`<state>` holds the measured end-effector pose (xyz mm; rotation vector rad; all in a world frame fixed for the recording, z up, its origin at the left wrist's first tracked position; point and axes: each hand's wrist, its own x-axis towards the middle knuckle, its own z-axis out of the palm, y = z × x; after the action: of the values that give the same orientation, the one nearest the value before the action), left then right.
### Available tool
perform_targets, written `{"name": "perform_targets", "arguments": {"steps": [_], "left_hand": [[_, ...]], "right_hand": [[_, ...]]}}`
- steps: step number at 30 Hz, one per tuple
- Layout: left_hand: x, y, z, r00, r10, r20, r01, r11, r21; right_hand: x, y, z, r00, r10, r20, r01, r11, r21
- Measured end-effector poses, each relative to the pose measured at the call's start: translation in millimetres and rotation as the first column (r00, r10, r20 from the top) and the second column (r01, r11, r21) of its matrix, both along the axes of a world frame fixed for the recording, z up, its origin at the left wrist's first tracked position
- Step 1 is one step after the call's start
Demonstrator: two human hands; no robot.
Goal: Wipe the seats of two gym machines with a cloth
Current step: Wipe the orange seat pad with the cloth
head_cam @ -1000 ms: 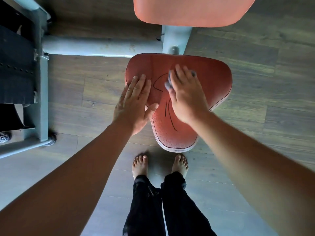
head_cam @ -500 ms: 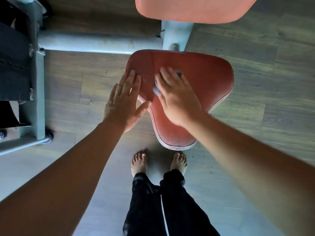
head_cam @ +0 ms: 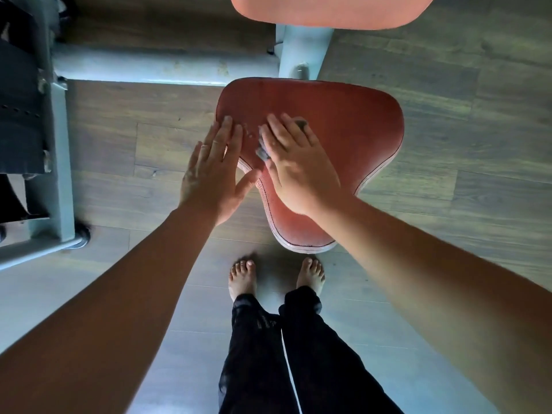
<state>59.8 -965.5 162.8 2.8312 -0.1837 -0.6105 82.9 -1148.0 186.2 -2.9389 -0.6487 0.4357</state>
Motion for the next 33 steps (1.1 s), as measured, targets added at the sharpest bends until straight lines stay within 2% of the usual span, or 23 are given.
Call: {"name": "perform_targets", "arguments": {"steps": [4, 8, 11, 15, 19, 21, 26, 29, 33], "left_hand": [[1, 3, 1, 0.999, 0.044, -0.017, -0.044, 0.999, 0.003], [0, 8, -3, 0.997, 0.077, -0.012, -0.078, 0.997, -0.029], [3, 15, -8, 0.993, 0.118, 0.002, -0.118, 0.992, -0.049], [6, 25, -12, 0.99, 0.133, -0.042, -0.136, 0.988, -0.075], [7, 31, -13, 0.991, 0.124, -0.058, -0.13, 0.986, -0.101], [6, 32, -15, 0.986, 0.156, -0.062, -0.163, 0.978, -0.131], [3, 31, -18, 0.975, 0.205, -0.08, -0.217, 0.956, -0.195], [4, 33, -20, 0.975, 0.206, -0.081, -0.219, 0.95, -0.223], [3, 36, -22, 0.969, 0.222, -0.111, -0.244, 0.936, -0.252]], "right_hand": [[81, 33, -14, 0.988, -0.132, -0.08, 0.13, 0.991, -0.026], [32, 24, -7, 0.998, -0.066, 0.007, 0.066, 0.998, -0.013], [-4, 13, -1, 1.0, 0.027, 0.004, -0.027, 1.0, -0.009], [43, 30, -15, 0.998, 0.053, 0.024, -0.054, 0.998, 0.022], [108, 75, -30, 0.995, -0.098, -0.008, 0.098, 0.995, -0.017], [103, 78, -29, 0.995, -0.095, 0.003, 0.095, 0.995, -0.019], [22, 50, -13, 0.996, 0.087, 0.026, -0.087, 0.996, 0.017], [46, 56, -21, 0.995, 0.094, 0.038, -0.095, 0.995, 0.023], [107, 90, -35, 0.999, -0.029, 0.031, 0.029, 0.999, -0.023]]}}
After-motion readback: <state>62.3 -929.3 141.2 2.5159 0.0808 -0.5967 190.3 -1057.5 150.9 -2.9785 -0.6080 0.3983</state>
